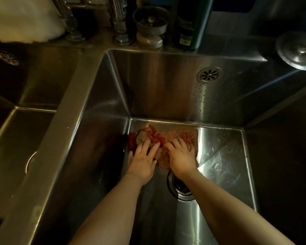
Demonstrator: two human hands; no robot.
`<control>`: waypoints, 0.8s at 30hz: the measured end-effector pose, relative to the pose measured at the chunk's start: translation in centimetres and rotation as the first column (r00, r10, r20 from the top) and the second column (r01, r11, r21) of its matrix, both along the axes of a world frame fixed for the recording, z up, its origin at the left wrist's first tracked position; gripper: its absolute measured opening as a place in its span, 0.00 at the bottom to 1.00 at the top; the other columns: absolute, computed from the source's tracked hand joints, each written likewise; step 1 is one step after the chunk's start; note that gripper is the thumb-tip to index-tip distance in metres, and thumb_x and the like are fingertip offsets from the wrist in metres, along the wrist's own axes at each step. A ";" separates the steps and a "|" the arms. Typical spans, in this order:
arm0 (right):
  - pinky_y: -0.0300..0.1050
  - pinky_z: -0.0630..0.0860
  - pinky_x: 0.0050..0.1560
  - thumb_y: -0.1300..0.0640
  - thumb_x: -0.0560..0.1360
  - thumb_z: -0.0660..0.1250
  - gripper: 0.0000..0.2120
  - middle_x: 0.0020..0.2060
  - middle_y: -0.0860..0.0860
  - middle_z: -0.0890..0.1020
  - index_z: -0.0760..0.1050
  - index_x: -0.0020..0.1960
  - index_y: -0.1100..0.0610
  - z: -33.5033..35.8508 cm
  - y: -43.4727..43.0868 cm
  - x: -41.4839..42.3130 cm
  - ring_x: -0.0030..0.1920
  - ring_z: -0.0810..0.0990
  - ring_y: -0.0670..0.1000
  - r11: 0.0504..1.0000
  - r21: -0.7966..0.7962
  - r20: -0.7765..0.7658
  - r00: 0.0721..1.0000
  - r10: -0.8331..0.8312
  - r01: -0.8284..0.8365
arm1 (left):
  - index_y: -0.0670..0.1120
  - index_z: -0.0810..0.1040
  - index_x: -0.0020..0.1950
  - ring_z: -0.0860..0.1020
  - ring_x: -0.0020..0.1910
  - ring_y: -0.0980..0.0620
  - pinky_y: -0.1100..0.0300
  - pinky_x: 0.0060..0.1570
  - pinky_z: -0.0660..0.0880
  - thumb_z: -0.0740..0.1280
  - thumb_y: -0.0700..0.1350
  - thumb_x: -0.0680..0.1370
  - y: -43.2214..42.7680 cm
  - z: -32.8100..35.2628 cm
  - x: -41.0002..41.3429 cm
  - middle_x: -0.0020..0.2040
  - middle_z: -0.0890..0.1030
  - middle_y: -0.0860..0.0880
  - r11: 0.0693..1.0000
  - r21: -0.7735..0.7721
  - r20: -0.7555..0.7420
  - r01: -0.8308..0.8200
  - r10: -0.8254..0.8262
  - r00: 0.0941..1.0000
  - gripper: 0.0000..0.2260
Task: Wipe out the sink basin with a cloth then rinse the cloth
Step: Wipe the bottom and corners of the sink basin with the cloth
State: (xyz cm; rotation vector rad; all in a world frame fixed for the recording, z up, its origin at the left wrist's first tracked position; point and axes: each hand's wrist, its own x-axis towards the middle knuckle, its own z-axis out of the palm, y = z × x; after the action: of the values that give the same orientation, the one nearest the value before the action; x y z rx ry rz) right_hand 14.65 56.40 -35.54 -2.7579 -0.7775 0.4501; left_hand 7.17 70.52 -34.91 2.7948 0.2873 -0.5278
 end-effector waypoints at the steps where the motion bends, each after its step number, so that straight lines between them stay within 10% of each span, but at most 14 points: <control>1: 0.64 0.57 0.68 0.51 0.74 0.63 0.17 0.65 0.48 0.68 0.68 0.63 0.46 0.2 -0.5 0.3 0.71 0.58 0.53 1.000 -0.017 0.003 1.000 -0.005 0.005 | 0.61 0.39 0.75 0.43 0.76 0.49 0.41 0.72 0.49 0.52 0.54 0.81 0.2 0.3 -0.6 0.77 0.41 0.55 1.000 0.001 0.014 -0.003 0.003 1.000 0.28; 7: 0.70 0.54 0.68 0.56 0.73 0.63 0.22 0.71 0.50 0.62 0.65 0.66 0.49 1.0 -1.5 1.3 0.72 0.56 0.57 0.937 -0.087 0.100 0.938 -0.331 0.339 | 0.56 0.34 0.75 0.37 0.76 0.50 0.43 0.73 0.44 0.53 0.56 0.81 1.7 1.2 -1.9 0.77 0.34 0.54 0.995 0.049 -0.042 -0.082 0.084 0.996 0.32; 14: 0.72 0.21 0.54 0.29 0.71 0.37 0.31 0.77 0.46 0.46 0.44 0.73 0.34 -1.3 3.1 -0.1 0.74 0.37 0.63 0.988 -0.113 -0.027 0.994 -0.104 0.100 | 0.54 0.33 0.75 0.38 0.76 0.48 0.44 0.74 0.44 0.51 0.55 0.81 1.1 -0.2 -0.6 0.77 0.36 0.52 0.990 0.020 -0.126 -0.139 0.140 0.982 0.31; 24: 0.77 0.30 0.59 0.34 0.76 0.44 0.26 0.76 0.45 0.42 0.34 0.69 0.30 -2.9 1.9 1.8 0.74 0.34 0.62 0.987 -0.156 -0.020 0.999 -0.033 0.030 | 0.63 0.24 0.67 0.37 0.76 0.40 0.37 0.71 0.45 0.48 0.60 0.80 -0.7 -1.9 0.3 0.78 0.42 0.52 0.981 0.025 -0.103 -0.193 0.194 0.975 0.31</control>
State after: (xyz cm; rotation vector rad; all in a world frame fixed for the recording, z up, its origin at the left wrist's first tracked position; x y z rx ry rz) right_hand 16.40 58.26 -38.46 -2.8984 -0.7212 0.5566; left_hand 7.50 69.81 -36.82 2.7175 0.5817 -0.6285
